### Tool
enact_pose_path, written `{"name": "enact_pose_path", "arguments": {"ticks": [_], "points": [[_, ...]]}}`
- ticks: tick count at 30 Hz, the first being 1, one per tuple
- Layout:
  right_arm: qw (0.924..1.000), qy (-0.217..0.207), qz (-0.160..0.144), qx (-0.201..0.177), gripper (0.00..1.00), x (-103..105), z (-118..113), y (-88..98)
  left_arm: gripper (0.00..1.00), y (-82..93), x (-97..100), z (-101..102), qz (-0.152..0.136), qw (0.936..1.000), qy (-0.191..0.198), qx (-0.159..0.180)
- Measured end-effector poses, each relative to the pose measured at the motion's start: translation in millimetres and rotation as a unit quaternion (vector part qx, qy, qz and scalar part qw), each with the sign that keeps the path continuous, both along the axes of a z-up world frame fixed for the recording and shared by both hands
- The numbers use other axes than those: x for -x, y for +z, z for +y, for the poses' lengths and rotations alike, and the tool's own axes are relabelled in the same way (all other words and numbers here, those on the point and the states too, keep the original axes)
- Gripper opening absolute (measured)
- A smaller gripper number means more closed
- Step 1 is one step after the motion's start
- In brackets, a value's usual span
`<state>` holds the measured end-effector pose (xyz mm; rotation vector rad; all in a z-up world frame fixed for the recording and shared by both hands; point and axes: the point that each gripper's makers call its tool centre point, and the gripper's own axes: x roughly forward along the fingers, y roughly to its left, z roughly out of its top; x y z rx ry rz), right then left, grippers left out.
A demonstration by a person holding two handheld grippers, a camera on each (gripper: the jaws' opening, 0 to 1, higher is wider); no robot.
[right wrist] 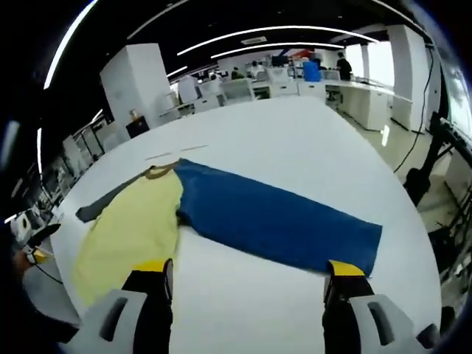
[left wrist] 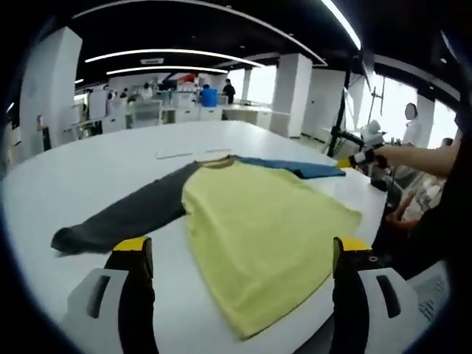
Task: Fold the garment on the visible template until the final outline fits inside the template.
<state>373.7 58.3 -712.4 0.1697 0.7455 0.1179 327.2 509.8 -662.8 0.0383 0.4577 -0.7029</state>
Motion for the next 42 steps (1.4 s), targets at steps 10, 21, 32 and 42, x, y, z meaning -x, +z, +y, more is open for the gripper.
{"name": "enact_pose_path", "arguments": {"ticks": [10,21,32,42], "points": [[0.9976,-0.037,0.019,0.056,0.78,-3,-55,-13.0,0.99,-2.8,1.4,-4,0.008,1.0000,-0.005,0.001],[0.9937,-0.087,0.040,0.059,0.54,1,-82,-21.6,0.99,-0.4,5.9,-11,0.008,0.9997,-0.021,0.014],[0.9870,-0.105,0.083,0.089,0.25,12,-97,-33.5,0.99,-3.5,4.9,-12,0.017,0.9994,-0.027,0.011],[0.9865,-0.114,0.081,0.084,0.18,9,-101,-33.8,0.99,-7.8,10.1,-18,0.024,0.9989,-0.039,0.006]]}}
